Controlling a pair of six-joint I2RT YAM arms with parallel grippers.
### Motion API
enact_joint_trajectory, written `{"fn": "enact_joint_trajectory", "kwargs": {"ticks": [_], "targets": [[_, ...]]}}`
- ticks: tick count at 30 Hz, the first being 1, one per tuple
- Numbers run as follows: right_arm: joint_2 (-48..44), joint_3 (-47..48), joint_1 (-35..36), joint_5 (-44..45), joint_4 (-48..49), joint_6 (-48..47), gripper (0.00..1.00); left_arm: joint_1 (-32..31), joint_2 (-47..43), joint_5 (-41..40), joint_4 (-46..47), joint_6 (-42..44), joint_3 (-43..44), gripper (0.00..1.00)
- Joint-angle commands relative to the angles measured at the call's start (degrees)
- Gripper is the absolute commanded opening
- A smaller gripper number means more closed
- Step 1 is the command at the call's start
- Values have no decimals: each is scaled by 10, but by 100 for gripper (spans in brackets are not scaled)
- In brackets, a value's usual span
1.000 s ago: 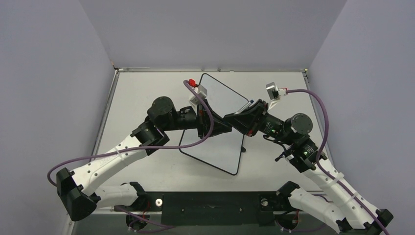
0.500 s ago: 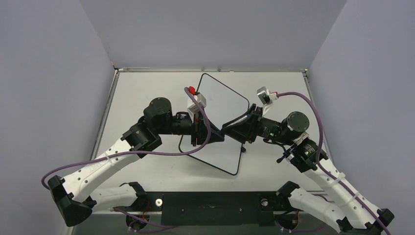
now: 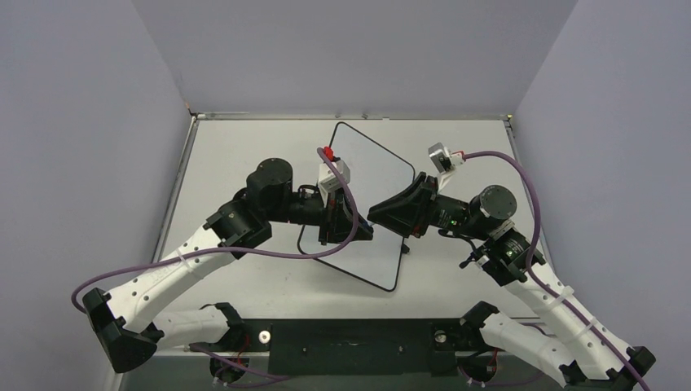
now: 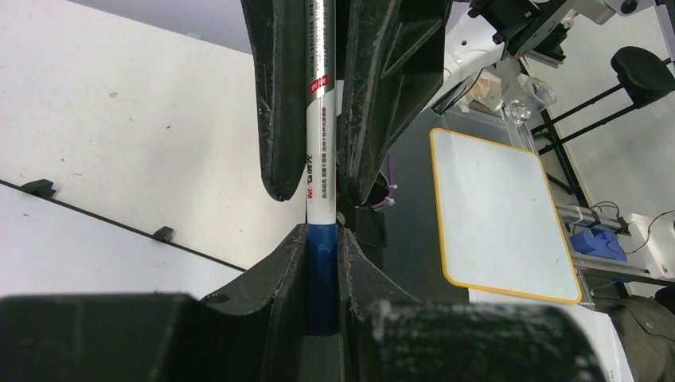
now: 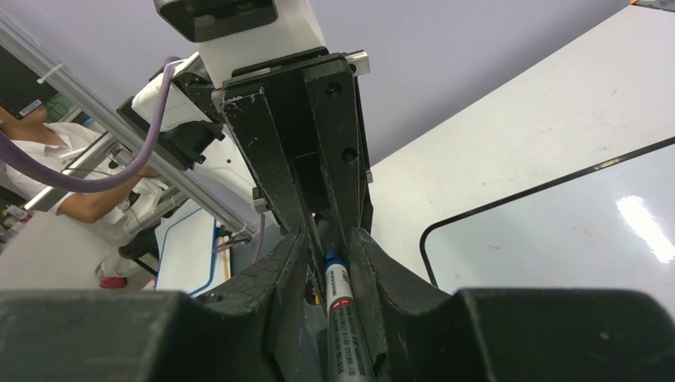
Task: Write a sentence on the whiteboard
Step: Open the pen cap from the whiteboard marker.
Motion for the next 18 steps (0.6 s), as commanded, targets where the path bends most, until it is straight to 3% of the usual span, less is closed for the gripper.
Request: {"fn": "enact_joint_trajectory", "kwargs": {"ticks": [1,15,18], "targets": [[-2,-7,-1,-18,71,26,23,-2,4,3,-16,22,31,0],[-4,-12,1,-28,79,36,23,-1,5,-3,-24,28,39,0],[-8,-7,0,-38,36,12,24,0,6,-3,-38,37,47,0]]}}
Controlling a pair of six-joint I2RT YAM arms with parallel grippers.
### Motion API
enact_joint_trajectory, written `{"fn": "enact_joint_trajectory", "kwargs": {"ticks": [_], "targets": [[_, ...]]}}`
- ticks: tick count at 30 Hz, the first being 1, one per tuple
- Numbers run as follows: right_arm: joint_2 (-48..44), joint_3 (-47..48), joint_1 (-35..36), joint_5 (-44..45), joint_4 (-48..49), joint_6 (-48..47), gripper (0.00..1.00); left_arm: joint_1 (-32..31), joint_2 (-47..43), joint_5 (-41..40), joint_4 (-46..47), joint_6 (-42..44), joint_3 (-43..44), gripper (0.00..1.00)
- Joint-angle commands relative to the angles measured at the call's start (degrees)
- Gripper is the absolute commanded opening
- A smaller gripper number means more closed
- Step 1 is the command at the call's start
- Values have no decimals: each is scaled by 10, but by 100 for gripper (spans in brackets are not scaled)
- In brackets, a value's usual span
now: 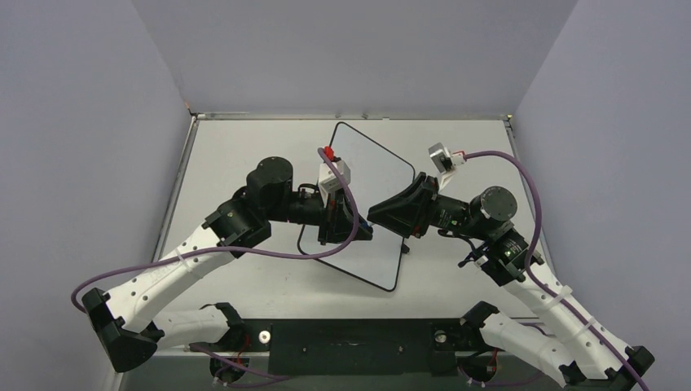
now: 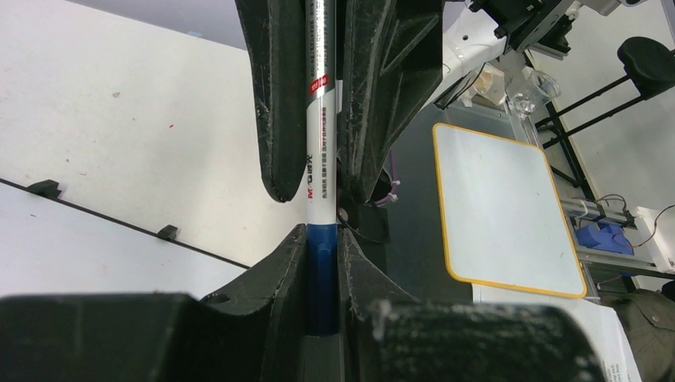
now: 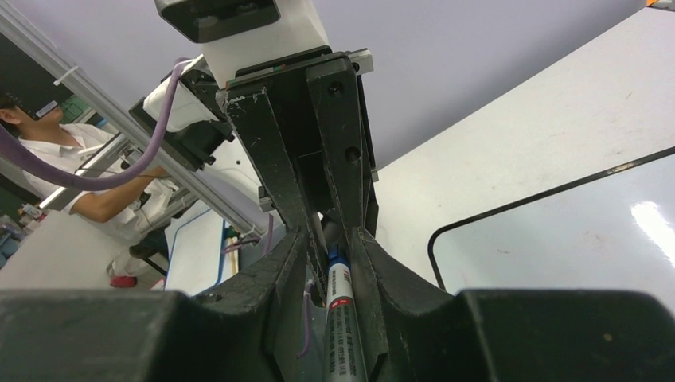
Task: Write a sentence on the whiteboard
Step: Open the pen cap from the whiteboard marker.
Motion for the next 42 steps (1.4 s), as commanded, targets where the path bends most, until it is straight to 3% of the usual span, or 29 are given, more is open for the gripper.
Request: {"fn": "enact_joint_trajectory", "kwargs": {"ticks": [1,10,13,20,24,28,31,35,42], "targets": [[-12,8,2,-28,-10,-29,24,-1,3,-5,-28,22,37,0],[-5,31,3,-34,-75,-67,25,-2,0,-8,-55,36,52,0],[-2,29,3,-37,-73,-67,14,-1,3,-7,-63,41,58,0],[1,17,4,-36,-50,-54,9,-2,7,-3,-71,44,62,0],[5,15,4,-35,-35,-48,24,-2,11,0,-72,45,61,0],[11,14,4,-30,-12,-28,24,-2,11,-1,-73,45,60,0],[16,16,4,-32,5,-16,18,-1,7,-5,-69,45,57,0],[16,13,4,-34,3,-19,0,-1,4,-7,-71,45,56,0],[6,17,3,-18,-43,-43,0,-2,-6,-41,-98,66,59,0]]}}
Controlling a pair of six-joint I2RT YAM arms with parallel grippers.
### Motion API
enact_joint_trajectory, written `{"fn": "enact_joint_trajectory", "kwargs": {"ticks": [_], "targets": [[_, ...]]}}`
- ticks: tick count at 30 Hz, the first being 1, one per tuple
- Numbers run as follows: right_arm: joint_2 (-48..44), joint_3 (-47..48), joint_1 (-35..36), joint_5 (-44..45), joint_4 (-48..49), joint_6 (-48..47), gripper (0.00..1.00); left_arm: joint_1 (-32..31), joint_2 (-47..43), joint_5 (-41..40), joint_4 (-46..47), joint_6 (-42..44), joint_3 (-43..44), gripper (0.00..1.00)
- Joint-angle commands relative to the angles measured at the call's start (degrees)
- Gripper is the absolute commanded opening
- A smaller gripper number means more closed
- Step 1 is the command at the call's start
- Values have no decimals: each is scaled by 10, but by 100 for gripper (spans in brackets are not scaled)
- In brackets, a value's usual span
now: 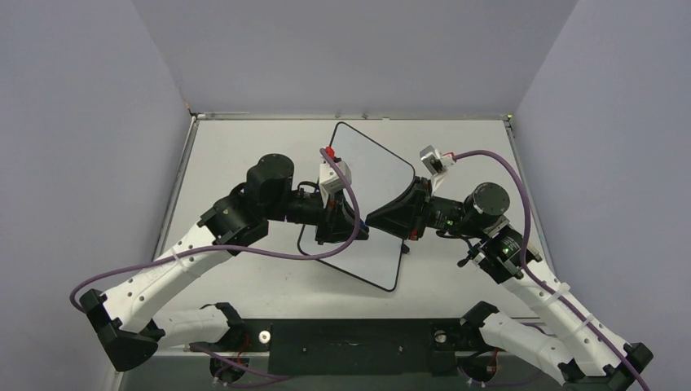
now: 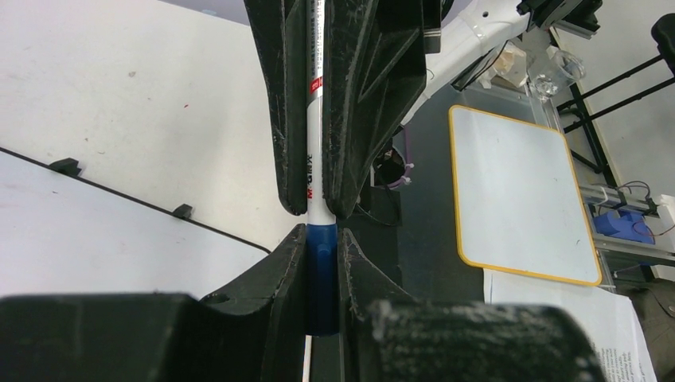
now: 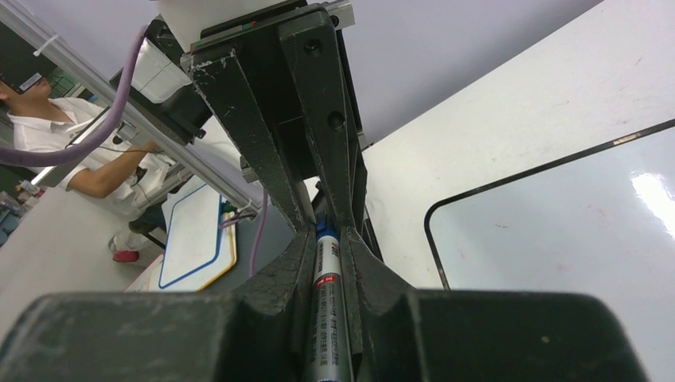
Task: Write a sentence on the whiteboard
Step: Open the pen cap from the whiteboard marker.
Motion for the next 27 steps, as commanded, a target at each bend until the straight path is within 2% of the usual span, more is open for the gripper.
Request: {"fn": "enact_joint_trajectory", "kwargs": {"ticks": [1,8,13,19,27], "targets": [[-3,13,2,15,-1,-11,0,-3,-13,-36,-23,27,22,0],[12,52,-6,62,-78,22,0,-3,-27,-112,-62,67,16,0],[12,62,-51,83,-121,37,0,-9,-50,-176,-70,96,-8,0],[3,51,-108,73,-138,49,0,-15,-76,-237,-73,96,-37,0],[5,49,-155,45,-149,51,0,-17,-113,-266,-87,110,-63,0]]}}
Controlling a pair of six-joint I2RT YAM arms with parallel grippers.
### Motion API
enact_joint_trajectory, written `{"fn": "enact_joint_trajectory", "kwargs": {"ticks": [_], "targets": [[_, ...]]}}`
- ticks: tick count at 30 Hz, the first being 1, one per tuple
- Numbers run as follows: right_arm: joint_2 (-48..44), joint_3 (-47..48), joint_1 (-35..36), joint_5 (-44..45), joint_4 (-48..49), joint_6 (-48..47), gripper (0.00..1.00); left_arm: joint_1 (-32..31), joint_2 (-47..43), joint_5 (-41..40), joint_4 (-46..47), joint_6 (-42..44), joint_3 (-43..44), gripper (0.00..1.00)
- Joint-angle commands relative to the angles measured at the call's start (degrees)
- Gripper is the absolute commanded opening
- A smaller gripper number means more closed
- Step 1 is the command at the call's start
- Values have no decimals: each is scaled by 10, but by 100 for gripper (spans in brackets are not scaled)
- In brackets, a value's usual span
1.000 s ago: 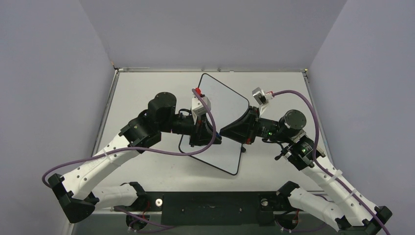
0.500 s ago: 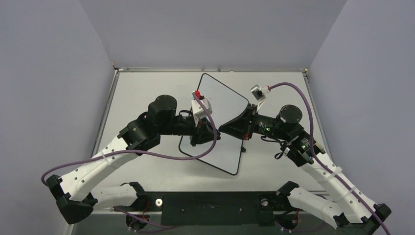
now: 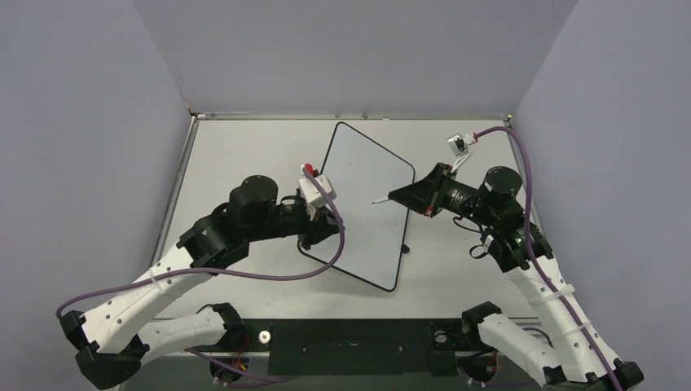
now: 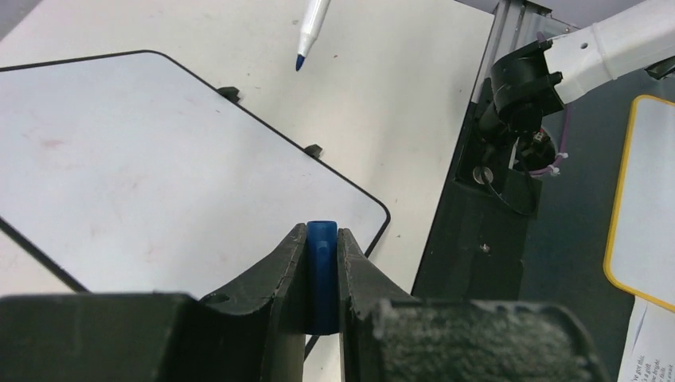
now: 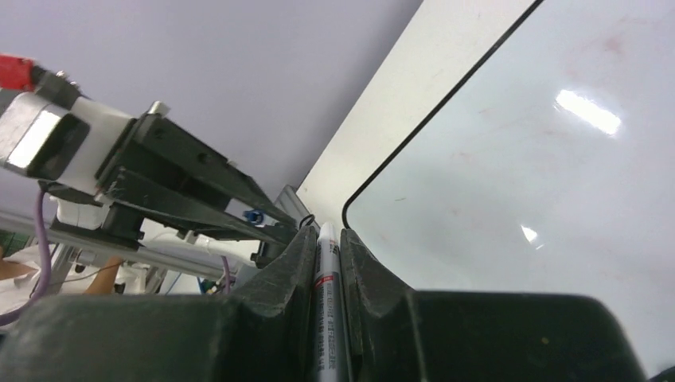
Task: Write a sentence on the whiteboard
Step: Open the pen cap from the whiteboard marker, then place the pen cap at the center of the board.
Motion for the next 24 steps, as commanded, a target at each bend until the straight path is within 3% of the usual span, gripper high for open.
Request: {"fn": "enact_joint_trajectory", "kwargs": {"ticks": [1,5,7,9,10,13,17,20,24], "targets": [[-8,13,-30,9,-9,-7,0,0,-37,-41,-36,20,3,0],[-11,12,-46,12,-9,-8,0,0,-55,-90,-47,13,-2,0],[-20,8,-50,40,-10,-14,0,0,-75,-170,-35,-35,-22,0],[-35,4,-50,93,-31,-33,0,1,-97,-297,-26,-83,-43,0],[-40,2,-51,113,-39,-50,0,3,-104,-402,-25,-103,-52,0],[-62,-17,-51,207,-63,-71,0,34,-126,-564,-56,-221,-81,0],[-67,-41,-51,256,-64,-74,0,150,-116,-541,-127,-322,-107,0],[-65,-51,-51,265,-65,-77,0,265,-116,-472,-121,-355,-143,0],[-63,-68,-51,284,-65,-83,0,353,-110,-415,-94,-381,-202,0]]}}
